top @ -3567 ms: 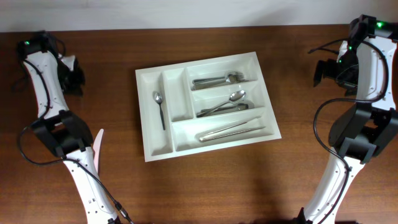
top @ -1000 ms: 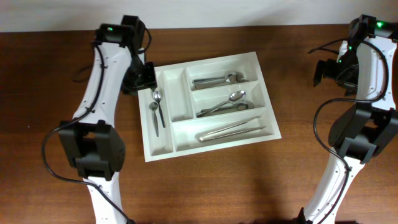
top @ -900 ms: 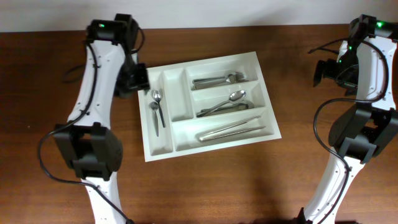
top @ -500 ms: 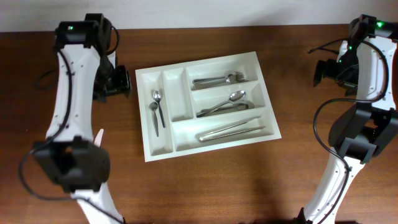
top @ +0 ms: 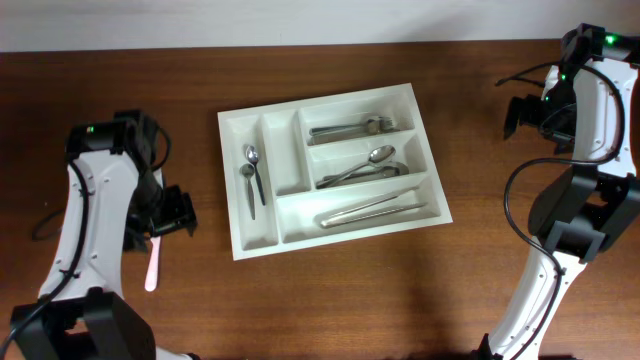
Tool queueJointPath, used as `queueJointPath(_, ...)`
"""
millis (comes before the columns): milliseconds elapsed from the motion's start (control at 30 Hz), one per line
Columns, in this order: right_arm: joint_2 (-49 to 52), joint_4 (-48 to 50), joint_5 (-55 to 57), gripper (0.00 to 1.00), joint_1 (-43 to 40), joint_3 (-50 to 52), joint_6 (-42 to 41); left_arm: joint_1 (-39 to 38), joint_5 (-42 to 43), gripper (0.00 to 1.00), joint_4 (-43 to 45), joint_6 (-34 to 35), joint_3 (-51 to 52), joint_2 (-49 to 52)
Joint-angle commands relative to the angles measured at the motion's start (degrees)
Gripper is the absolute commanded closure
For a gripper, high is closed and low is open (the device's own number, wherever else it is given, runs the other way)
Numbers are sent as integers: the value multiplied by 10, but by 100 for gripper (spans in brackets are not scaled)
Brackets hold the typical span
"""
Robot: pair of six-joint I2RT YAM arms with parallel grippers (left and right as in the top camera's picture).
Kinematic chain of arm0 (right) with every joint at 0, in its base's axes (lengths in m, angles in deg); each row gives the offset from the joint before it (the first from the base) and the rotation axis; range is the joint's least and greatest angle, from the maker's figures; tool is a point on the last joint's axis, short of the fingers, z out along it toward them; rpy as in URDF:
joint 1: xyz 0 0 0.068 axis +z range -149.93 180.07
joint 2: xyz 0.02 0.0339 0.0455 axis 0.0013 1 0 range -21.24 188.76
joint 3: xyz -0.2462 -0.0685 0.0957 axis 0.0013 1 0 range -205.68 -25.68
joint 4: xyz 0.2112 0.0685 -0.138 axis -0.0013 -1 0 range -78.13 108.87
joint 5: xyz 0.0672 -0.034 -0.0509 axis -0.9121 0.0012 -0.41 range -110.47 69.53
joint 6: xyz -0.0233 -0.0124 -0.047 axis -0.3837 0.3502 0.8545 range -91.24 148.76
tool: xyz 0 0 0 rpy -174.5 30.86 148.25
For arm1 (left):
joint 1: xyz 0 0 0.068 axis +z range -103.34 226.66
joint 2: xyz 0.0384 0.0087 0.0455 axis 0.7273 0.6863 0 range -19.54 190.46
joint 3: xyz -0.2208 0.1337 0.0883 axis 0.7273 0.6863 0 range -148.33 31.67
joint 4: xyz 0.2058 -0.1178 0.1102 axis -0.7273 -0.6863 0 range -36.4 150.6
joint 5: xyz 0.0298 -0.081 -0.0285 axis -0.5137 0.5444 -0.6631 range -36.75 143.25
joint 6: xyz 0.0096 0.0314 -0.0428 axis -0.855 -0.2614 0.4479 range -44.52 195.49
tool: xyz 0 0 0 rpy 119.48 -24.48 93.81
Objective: Pack container
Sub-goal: 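Open the left gripper and move it toward the pink knife, then lower the left gripper onto the pink knife handle and close it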
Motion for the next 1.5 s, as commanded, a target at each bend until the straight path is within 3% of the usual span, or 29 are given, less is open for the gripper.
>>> queueJointPath(0, -3, 0, -3, 1, 3, 2, 4, 22, -8, 13, 29, -1, 51, -13)
queueJointPath(33, -3, 0, -3, 1, 3, 2, 4, 28, -10, 13, 45, -11, 66, -13)
queueJointPath(67, -3, 0, -3, 1, 3, 2, 4, 34, -19, 2, 60, -13, 80, -13)
queueJointPath(300, -3, 0, -3, 1, 3, 2, 4, 58, -117, 1, 154, -16, 136, -13)
queueJointPath(467, -3, 0, -3, 1, 3, 2, 4, 58, -50, 1, 224, -87, 151, -13)
queueJointPath(667, -3, 0, -3, 1, 3, 2, 4, 58, -30, 1, 270, -178, 152, -9)
queueJointPath(867, -3, 0, -3, 1, 3, 2, 4, 58, 13, 0, 271, -189, 153, 19)
queueJointPath(1467, -3, 0, -3, 1, 3, 2, 4, 81, 6, 0, 281, -218, 169, 105)
